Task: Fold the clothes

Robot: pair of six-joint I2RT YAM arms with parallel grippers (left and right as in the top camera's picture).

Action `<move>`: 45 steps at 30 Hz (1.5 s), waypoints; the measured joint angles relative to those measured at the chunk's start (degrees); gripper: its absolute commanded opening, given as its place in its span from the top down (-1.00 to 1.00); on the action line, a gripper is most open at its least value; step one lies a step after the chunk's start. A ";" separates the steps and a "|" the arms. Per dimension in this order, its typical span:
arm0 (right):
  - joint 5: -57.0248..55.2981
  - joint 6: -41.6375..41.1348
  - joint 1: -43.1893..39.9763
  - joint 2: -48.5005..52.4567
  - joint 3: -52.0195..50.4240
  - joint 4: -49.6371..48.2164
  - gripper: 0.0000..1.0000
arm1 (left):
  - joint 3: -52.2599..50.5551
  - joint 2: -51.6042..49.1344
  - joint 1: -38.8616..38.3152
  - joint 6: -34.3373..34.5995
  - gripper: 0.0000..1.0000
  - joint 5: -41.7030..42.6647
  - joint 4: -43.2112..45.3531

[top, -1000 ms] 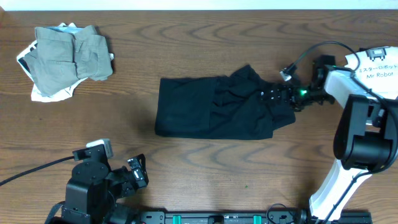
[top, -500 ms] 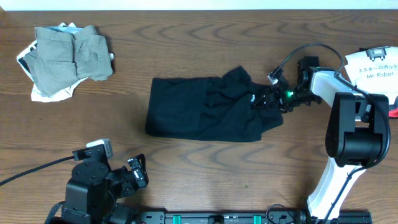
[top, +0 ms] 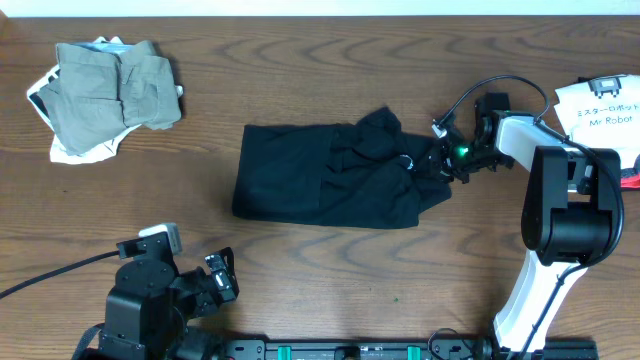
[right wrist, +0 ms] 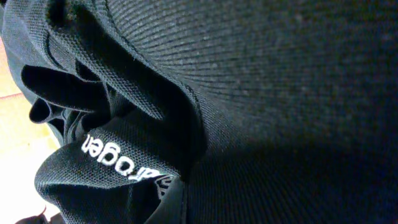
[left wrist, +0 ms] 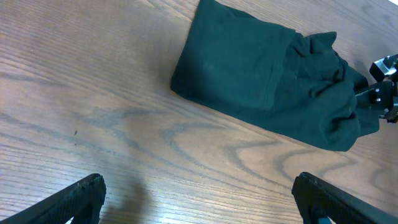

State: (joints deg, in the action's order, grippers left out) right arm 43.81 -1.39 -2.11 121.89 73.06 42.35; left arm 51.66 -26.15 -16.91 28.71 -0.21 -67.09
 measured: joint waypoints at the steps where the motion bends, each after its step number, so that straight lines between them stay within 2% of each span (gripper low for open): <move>1: 0.02 -0.52 -0.02 0.00 -0.04 -0.07 0.97 | 0.00 0.00 0.00 0.00 -0.96 0.00 0.00; 11: -0.35 -3.08 -4.04 0.00 -0.11 1.38 0.98 | 0.00 0.00 0.00 0.02 -0.96 0.00 0.00; 20: -6.36 -2.73 -16.59 0.72 4.37 12.04 0.98 | 0.00 0.00 0.00 0.02 -0.96 0.00 0.00; 26: -15.15 -1.81 -20.11 1.60 11.82 21.77 0.98 | 0.00 0.00 0.00 0.00 -0.96 0.00 0.00; 31: -21.46 -1.40 -20.04 1.84 21.99 31.93 0.98 | 0.00 0.00 0.00 0.00 -0.96 0.00 0.00; 35: -23.39 -1.36 -19.30 1.86 27.61 36.30 0.98 | 0.00 0.00 0.00 0.02 -0.96 0.00 0.00; 45: -25.22 -3.96 -8.04 1.86 30.40 36.11 0.98 | 0.00 0.00 0.00 0.02 -0.96 0.00 0.00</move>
State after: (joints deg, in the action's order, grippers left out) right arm 18.59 -5.34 -10.15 123.74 103.46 78.46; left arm 51.66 -26.15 -16.91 28.73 -0.21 -67.09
